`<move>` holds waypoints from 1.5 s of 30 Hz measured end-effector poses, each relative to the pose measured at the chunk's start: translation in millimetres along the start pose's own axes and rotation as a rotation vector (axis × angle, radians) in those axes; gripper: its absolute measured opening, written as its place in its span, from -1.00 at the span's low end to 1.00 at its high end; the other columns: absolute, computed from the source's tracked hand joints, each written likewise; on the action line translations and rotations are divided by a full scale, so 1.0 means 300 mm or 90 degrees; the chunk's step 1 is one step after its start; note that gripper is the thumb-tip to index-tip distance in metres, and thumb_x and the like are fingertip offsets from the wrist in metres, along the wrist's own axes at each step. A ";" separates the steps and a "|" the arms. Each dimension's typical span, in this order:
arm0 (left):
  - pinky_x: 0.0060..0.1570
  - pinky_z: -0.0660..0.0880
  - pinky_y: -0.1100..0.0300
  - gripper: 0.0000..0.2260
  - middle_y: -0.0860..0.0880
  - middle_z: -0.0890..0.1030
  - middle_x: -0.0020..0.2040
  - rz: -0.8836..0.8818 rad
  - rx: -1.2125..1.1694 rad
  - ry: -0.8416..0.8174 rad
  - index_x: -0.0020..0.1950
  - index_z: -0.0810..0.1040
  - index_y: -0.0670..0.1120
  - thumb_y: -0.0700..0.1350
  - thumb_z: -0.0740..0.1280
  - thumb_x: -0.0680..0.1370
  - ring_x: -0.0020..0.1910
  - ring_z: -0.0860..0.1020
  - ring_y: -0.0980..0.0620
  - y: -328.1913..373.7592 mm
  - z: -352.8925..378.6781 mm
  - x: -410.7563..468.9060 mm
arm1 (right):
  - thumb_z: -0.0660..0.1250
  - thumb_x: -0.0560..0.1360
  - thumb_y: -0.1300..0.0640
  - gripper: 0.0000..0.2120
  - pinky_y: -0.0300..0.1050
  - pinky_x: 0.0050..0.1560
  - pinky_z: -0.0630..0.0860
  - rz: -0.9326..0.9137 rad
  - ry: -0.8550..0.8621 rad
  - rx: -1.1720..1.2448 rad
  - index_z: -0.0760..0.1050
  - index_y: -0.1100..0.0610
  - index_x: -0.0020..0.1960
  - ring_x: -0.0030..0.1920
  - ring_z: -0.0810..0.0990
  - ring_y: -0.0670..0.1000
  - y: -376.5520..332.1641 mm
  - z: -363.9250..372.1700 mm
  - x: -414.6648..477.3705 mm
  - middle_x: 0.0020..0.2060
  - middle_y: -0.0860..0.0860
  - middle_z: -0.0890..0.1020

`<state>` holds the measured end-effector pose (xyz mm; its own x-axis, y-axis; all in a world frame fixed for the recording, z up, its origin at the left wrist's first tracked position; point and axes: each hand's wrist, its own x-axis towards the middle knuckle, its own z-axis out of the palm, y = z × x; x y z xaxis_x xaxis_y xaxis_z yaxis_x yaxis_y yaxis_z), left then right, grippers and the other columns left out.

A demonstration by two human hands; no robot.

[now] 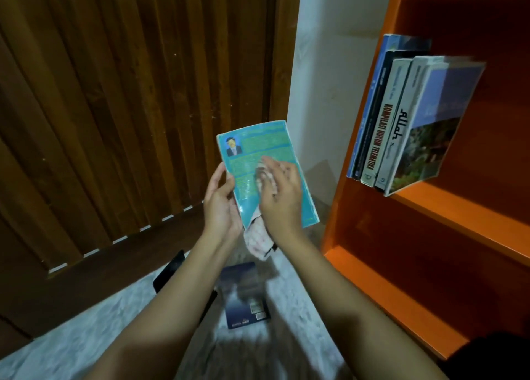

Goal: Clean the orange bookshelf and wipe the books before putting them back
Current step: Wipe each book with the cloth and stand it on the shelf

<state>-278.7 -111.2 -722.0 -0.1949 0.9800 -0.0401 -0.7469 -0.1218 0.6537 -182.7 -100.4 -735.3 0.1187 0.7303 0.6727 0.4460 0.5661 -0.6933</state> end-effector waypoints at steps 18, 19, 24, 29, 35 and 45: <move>0.13 0.51 -0.11 -0.65 -0.14 0.60 0.20 -0.005 0.036 0.006 0.33 0.44 -0.05 -0.26 0.26 0.55 0.12 0.58 -0.12 0.054 -0.135 0.049 | 0.25 0.57 0.15 -0.69 -0.16 0.28 0.41 0.228 -0.027 0.153 0.45 -0.26 0.15 0.27 0.46 -0.08 0.141 -0.117 -0.056 0.25 -0.02 0.52; 0.12 0.52 -0.10 -0.63 -0.15 0.60 0.20 -0.005 0.038 -0.003 0.35 0.43 -0.05 -0.26 0.26 0.55 0.10 0.58 -0.11 0.057 -0.144 0.050 | 0.26 0.57 0.12 -0.71 -0.15 0.29 0.40 0.243 -0.045 0.189 0.46 -0.26 0.16 0.28 0.45 -0.11 0.143 -0.124 -0.052 0.27 -0.07 0.51; 0.13 0.51 -0.08 -0.56 -0.10 0.58 0.24 -0.003 0.045 -0.036 0.38 0.39 0.02 -0.25 0.28 0.52 0.07 0.60 -0.07 0.058 -0.168 0.054 | 0.26 0.57 0.13 -0.59 -0.51 -0.06 0.43 0.306 -0.111 0.302 0.33 -0.08 0.39 0.17 0.45 -0.28 0.142 -0.150 -0.041 0.27 -0.18 0.43; 0.15 0.49 -0.11 -0.64 -0.10 0.58 0.23 -0.001 0.079 -0.040 0.31 0.46 0.03 -0.27 0.24 0.56 0.18 0.55 -0.11 0.060 -0.172 0.055 | 0.44 0.43 0.11 -0.49 -0.01 0.09 0.56 0.389 -0.185 0.447 0.43 -0.12 0.33 0.19 0.57 0.03 0.176 -0.135 -0.060 0.27 0.04 0.54; 0.08 0.55 -0.04 -0.66 0.03 0.62 0.17 0.057 0.223 0.012 0.34 0.45 0.06 -0.22 0.21 0.60 0.09 0.61 0.01 0.023 -0.168 0.043 | 0.40 0.43 0.33 -0.61 -0.19 -0.20 0.58 0.425 -0.098 0.400 0.55 -0.01 0.19 0.00 0.66 -0.02 0.163 -0.117 -0.074 0.08 0.06 0.65; 0.11 0.38 0.33 -0.64 -0.04 0.46 0.24 0.288 0.704 0.150 0.25 0.54 -0.11 -0.34 0.37 0.47 0.22 0.42 0.09 -0.030 -0.143 0.042 | 0.40 0.42 0.32 -0.57 -0.11 0.02 0.60 0.366 -0.003 0.218 0.54 0.01 0.24 0.07 0.60 -0.15 0.149 -0.121 -0.095 0.15 -0.07 0.62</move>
<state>-301.9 -104.5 -760.8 -0.4942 0.8168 0.2976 0.3411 -0.1327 0.9306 -134.0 -109.8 -776.1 0.2491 0.9533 0.1708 0.0054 0.1750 -0.9846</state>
